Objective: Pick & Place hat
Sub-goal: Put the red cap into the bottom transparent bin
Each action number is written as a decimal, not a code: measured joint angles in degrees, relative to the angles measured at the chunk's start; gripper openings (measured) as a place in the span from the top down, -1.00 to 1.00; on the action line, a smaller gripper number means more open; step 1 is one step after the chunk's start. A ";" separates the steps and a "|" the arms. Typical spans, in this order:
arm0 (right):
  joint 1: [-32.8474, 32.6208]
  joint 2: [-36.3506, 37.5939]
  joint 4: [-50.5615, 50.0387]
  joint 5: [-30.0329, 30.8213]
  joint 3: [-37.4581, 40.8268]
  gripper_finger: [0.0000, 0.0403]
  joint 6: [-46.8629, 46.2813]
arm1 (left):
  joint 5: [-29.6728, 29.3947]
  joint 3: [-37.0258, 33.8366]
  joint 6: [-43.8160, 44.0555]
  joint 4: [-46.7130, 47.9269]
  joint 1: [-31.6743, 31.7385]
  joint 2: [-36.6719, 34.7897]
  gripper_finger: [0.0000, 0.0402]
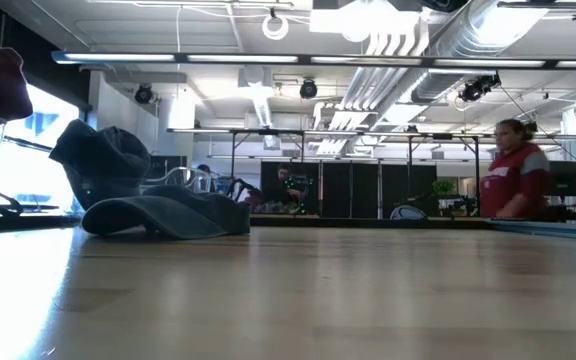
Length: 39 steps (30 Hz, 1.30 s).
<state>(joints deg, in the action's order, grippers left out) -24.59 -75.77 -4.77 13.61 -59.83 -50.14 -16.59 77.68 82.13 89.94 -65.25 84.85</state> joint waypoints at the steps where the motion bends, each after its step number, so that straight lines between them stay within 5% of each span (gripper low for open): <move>1: 0.01 0.00 0.02 -0.04 0.00 0.22 0.02 | -0.39 0.06 2.41 0.00 0.00 -1.34 0.60; 5: 0.10 0.00 -0.01 -0.10 0.00 0.22 1.04 | -2.63 0.10 11.20 0.06 0.00 -6.32 0.45; 10: 0.59 0.00 -0.05 -0.25 0.00 0.22 2.52 | 2.31 0.10 23.33 -1.98 0.00 -10.13 0.44; 17: 0.61 0.00 -0.09 0.57 0.00 0.22 4.15 | -7.60 0.32 14.37 -21.24 -2.35 -5.17 0.81; 20: 0.61 0.00 -0.09 1.67 0.00 0.22 4.74 | -7.44 0.14 17.58 -14.86 -1.84 -0.87 0.96; 25: 0.61 0.02 -0.09 2.18 0.00 0.22 4.71 | -2.38 -0.03 30.85 0.94 -1.01 2.54 0.93; 35: 0.96 0.02 -0.04 1.77 0.00 0.22 2.37 | -8.37 3.80 10.34 -0.02 -0.22 -0.91 0.99; 39: 0.93 0.02 -0.05 0.85 0.00 0.22 2.03 | -4.61 9.13 6.83 0.00 0.10 -0.98 0.99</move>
<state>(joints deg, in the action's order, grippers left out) -23.66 -75.75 -4.82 14.46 -59.83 -48.12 -21.19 86.81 88.96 89.94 -65.15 83.87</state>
